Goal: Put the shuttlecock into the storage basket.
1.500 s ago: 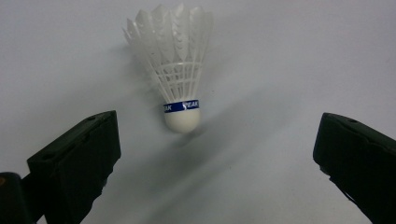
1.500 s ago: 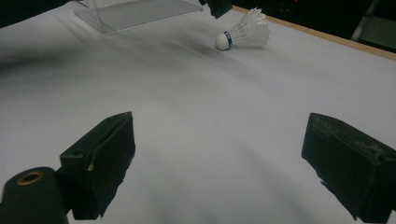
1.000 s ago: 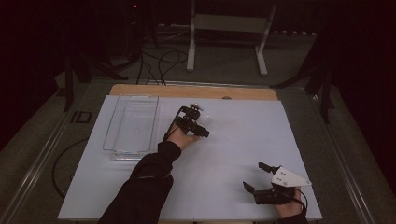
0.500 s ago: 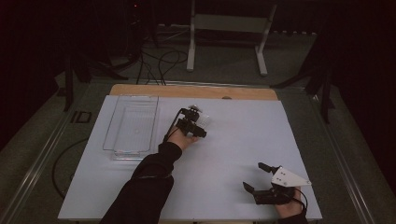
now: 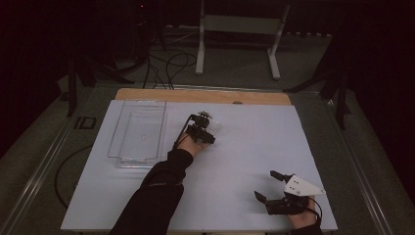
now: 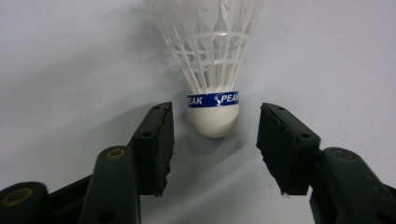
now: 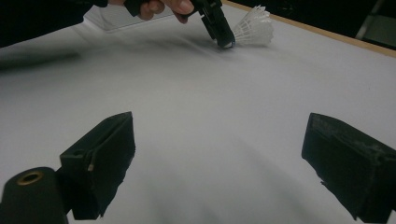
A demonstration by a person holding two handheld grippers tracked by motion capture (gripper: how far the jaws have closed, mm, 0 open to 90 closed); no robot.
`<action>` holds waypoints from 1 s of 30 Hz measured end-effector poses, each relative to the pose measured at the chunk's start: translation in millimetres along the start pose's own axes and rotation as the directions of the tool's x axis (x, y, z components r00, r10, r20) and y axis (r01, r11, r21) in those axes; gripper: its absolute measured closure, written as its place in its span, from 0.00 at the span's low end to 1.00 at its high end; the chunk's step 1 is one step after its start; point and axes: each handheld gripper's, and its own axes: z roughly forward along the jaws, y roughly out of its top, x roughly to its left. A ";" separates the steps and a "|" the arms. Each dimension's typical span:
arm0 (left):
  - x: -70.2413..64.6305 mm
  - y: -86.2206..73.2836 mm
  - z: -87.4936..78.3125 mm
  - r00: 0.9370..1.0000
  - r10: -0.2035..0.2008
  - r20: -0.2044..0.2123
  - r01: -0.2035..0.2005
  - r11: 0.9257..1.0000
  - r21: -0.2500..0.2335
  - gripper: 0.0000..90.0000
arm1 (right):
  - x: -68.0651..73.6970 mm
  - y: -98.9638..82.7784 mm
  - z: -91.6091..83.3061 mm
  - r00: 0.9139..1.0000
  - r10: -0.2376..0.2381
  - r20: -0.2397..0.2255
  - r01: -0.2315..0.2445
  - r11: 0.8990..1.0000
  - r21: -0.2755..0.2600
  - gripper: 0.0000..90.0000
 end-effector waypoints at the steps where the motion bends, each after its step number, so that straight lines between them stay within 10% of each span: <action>1: -0.7 0.7 0.8 1.000 0.004 -0.004 -0.004 1.000 0.002 0.55 | -0.2 -0.1 -0.1 1.000 0.001 0.000 -0.001 1.000 0.001 0.11; 14: -0.1 7.4 5.1 1.000 0.000 -0.028 0.001 1.000 0.030 0.72 | -0.6 -0.1 -0.5 1.000 0.000 0.001 0.000 1.000 0.001 0.11; 30: -0.9 12.3 -11.2 0.992 0.120 -0.031 -0.117 0.990 0.079 0.74 | 0.0 0.2 -0.3 1.000 -0.004 0.002 0.004 1.000 0.002 0.11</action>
